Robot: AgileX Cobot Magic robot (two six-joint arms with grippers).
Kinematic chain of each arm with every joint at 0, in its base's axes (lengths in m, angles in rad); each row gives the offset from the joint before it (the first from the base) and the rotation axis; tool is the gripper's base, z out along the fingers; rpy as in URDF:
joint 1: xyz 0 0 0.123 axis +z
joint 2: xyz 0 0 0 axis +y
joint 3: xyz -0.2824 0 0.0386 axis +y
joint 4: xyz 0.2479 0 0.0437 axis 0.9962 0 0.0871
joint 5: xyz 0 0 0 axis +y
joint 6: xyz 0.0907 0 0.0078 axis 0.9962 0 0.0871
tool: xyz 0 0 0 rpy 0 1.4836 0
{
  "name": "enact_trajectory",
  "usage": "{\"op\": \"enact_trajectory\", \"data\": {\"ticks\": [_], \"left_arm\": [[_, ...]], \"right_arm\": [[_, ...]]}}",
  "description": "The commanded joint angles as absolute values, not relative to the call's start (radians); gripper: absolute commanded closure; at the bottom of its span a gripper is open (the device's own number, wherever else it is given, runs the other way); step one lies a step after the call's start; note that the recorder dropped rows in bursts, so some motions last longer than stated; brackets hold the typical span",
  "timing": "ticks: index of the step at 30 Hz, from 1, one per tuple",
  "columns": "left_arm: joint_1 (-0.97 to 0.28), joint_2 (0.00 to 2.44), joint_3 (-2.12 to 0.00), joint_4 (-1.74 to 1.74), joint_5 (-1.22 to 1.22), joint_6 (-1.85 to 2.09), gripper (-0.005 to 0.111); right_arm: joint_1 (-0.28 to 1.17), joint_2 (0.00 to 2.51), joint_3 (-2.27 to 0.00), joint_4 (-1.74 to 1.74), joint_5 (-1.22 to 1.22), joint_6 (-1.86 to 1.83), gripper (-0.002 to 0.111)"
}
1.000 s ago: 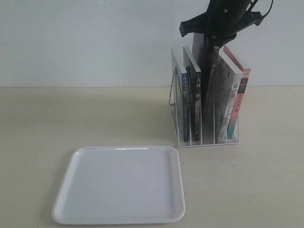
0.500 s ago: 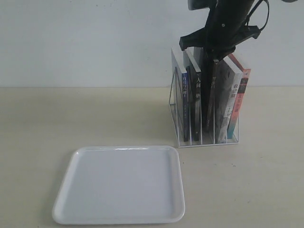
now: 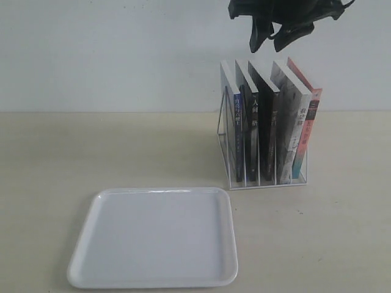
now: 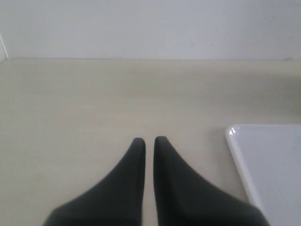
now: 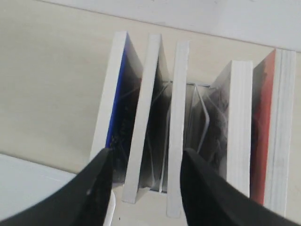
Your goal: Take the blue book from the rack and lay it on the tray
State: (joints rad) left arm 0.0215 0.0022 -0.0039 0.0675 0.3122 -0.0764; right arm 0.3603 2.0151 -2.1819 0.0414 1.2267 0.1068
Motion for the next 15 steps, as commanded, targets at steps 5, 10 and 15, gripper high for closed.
{"op": "enact_trajectory", "data": {"ticks": [5,10,15], "left_arm": [[0.013,0.000,0.000,0.069,0.306,-0.074,0.101],[0.013,0.000,0.000,0.069,0.306,-0.074,0.101],[0.013,0.000,0.000,0.069,0.306,-0.074,0.101]], "right_arm": [[0.441,2.027,-2.185,-0.035,1.221,0.105,0.071],[0.453,2.027,-2.185,-0.061,1.221,0.129,0.071],[0.494,2.029,-2.185,-0.058,1.221,0.129,0.071]]}}
